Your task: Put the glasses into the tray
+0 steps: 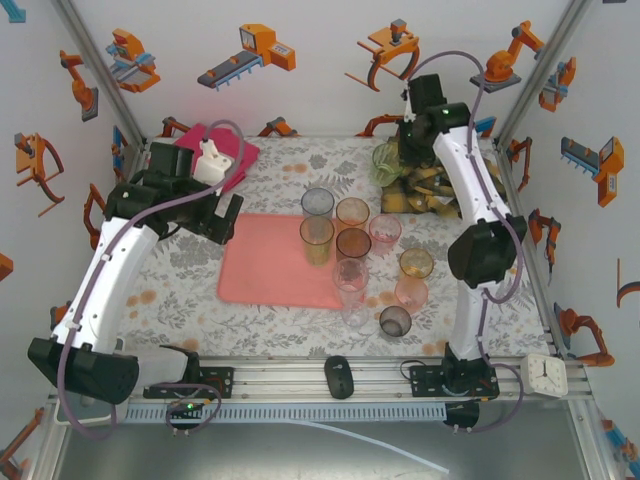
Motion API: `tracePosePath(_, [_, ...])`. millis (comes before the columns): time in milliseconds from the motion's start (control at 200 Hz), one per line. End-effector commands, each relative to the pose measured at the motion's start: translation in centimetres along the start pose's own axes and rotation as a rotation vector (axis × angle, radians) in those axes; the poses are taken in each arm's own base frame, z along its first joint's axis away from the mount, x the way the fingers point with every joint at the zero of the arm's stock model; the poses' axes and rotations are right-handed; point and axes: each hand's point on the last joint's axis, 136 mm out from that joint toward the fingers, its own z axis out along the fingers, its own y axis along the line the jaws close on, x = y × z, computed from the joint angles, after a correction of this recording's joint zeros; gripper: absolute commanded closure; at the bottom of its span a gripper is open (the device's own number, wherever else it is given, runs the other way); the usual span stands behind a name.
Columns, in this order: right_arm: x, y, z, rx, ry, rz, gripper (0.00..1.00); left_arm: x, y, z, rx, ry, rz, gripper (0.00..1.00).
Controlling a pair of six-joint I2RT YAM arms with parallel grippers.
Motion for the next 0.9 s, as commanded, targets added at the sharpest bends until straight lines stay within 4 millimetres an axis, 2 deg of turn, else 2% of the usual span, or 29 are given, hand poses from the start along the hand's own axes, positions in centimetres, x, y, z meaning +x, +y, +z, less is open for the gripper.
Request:
tracePosePath(0, [-1.0,-0.5,-4.2,0.012,-0.063,-0.01,0.98,0.3,0.0,-0.1,-0.005,-0.011,0.018,0.08])
tracePosePath(350, [0.5,-0.5,-7.8,-0.008,-0.074,-0.001,0.98,0.9,-0.5,0.9,0.027,0.001,-0.006,0.08])
tracePosePath(621, [2.5,-0.4,-10.3,-0.014,-0.049,-0.013,0.98,1.3,-1.2,1.4,0.063,-0.003,-0.029,0.07])
tracePosePath(891, [4.1,0.7,-13.6,-0.022,-0.076,-0.013,0.98,1.6,-1.6,1.7,0.082,-0.002,-0.052,0.07])
